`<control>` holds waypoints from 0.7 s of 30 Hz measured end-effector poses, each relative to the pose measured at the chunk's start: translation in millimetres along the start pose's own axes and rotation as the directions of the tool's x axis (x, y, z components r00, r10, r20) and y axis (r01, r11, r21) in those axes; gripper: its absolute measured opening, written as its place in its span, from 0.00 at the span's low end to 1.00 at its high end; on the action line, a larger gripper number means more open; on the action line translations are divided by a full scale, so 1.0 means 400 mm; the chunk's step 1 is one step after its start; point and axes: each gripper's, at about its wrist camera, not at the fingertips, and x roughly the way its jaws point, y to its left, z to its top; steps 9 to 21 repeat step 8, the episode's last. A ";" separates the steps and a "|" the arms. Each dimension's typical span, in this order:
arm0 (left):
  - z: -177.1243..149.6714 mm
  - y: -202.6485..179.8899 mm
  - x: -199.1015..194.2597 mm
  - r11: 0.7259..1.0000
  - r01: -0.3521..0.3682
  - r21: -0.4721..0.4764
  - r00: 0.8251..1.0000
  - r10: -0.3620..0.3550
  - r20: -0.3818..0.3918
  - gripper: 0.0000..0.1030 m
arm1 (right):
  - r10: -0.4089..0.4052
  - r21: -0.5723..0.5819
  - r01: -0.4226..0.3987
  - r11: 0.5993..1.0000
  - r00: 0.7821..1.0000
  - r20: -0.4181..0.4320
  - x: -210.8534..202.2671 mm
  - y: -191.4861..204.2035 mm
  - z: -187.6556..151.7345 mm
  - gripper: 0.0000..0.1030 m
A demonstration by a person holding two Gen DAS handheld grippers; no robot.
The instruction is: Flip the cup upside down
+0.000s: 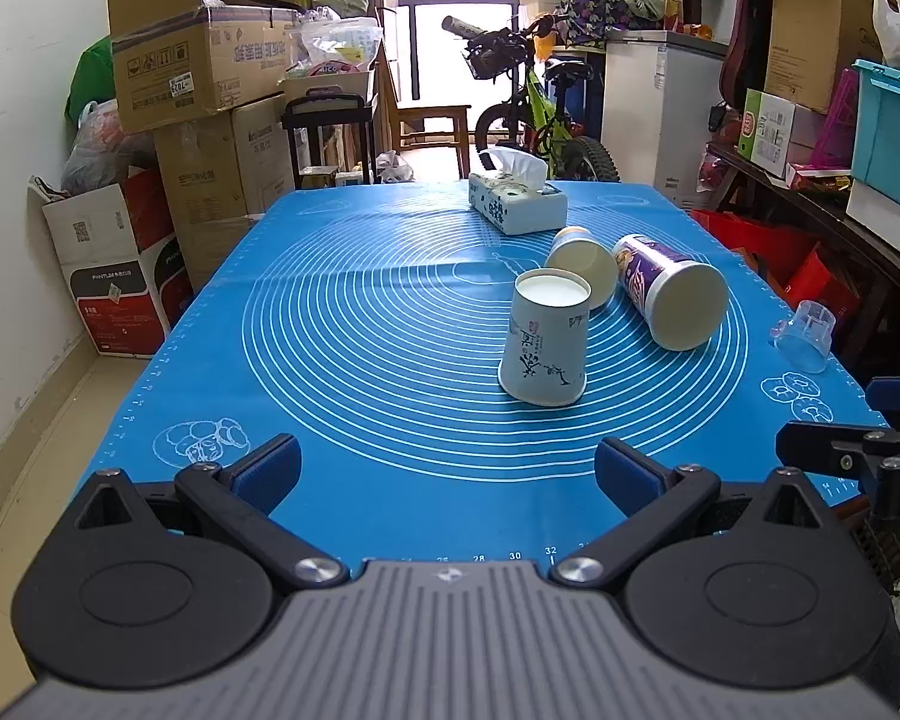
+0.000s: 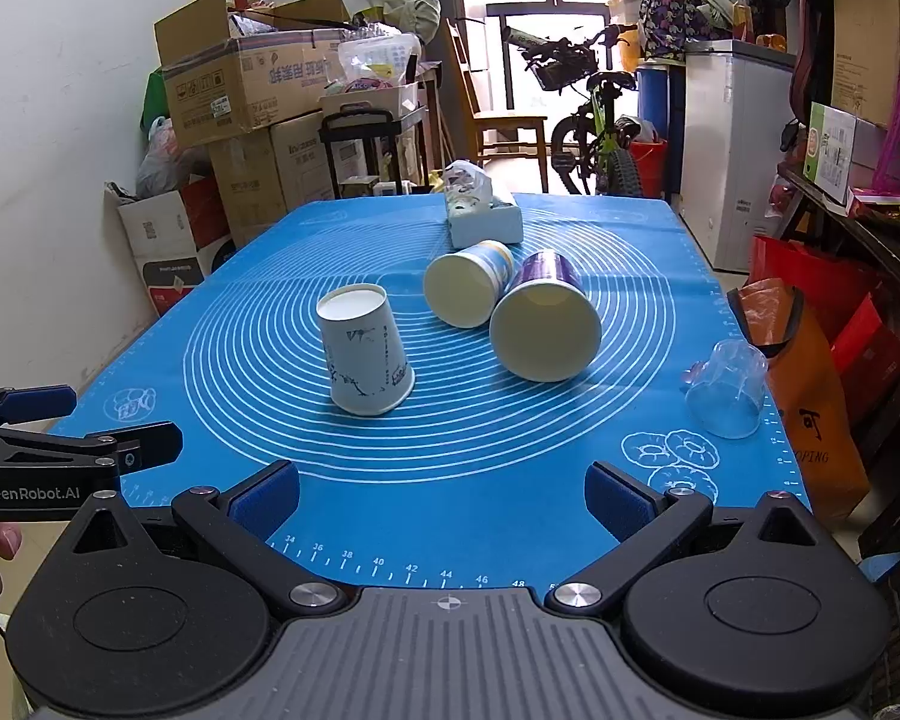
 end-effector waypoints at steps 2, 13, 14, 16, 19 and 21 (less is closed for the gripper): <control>0.000 -0.002 0.000 1.000 0.000 -0.001 1.000 0.000 -0.001 1.00 | -0.001 0.001 0.001 1.000 1.000 -0.001 0.001 0.000 0.000 0.98; 0.002 0.000 0.002 1.000 0.000 -0.002 1.000 0.000 -0.003 1.00 | 0.003 0.008 -0.003 1.000 1.000 -0.008 0.004 -0.003 0.002 0.98; 0.002 0.000 0.002 1.000 0.000 -0.002 1.000 0.000 -0.003 1.00 | 0.003 0.008 -0.003 1.000 1.000 -0.008 0.004 -0.003 0.002 0.98; 0.002 0.000 0.002 1.000 0.000 -0.002 1.000 0.000 -0.003 1.00 | 0.003 0.008 -0.003 1.000 1.000 -0.008 0.004 -0.003 0.002 0.98; 0.002 0.000 0.002 1.000 0.000 -0.002 1.000 0.000 -0.003 1.00 | 0.003 0.008 -0.003 1.000 1.000 -0.008 0.004 -0.003 0.002 0.98; 0.002 0.000 0.002 1.000 0.000 -0.002 1.000 0.000 -0.003 1.00 | 0.003 0.008 -0.003 1.000 1.000 -0.008 0.004 -0.003 0.002 0.98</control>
